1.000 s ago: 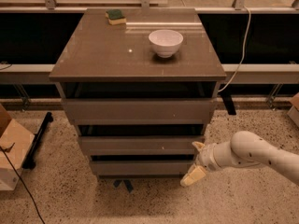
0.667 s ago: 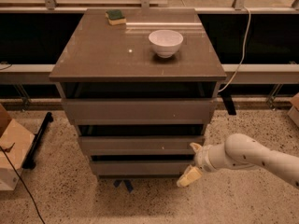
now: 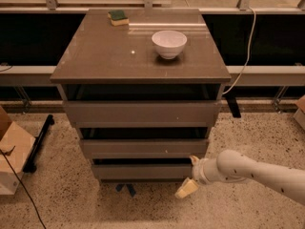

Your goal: Open bottom drawer

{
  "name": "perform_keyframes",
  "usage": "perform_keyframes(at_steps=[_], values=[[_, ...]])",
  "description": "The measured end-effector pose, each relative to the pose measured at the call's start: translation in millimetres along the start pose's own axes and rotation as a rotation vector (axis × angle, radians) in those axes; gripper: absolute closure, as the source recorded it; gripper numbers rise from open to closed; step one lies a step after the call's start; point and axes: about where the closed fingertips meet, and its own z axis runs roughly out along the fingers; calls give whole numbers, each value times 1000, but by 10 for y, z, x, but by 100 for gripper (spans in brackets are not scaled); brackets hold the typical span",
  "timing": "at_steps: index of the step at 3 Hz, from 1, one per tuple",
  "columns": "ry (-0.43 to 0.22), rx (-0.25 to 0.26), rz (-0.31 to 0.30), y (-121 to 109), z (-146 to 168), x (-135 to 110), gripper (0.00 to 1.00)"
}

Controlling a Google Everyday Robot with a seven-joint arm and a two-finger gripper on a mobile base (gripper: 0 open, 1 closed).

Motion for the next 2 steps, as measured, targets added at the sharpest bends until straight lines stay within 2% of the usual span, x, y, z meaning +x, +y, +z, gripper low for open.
perform_keyframes(at_steps=[2], values=[[-30,-7,104,-90,783,444,0]])
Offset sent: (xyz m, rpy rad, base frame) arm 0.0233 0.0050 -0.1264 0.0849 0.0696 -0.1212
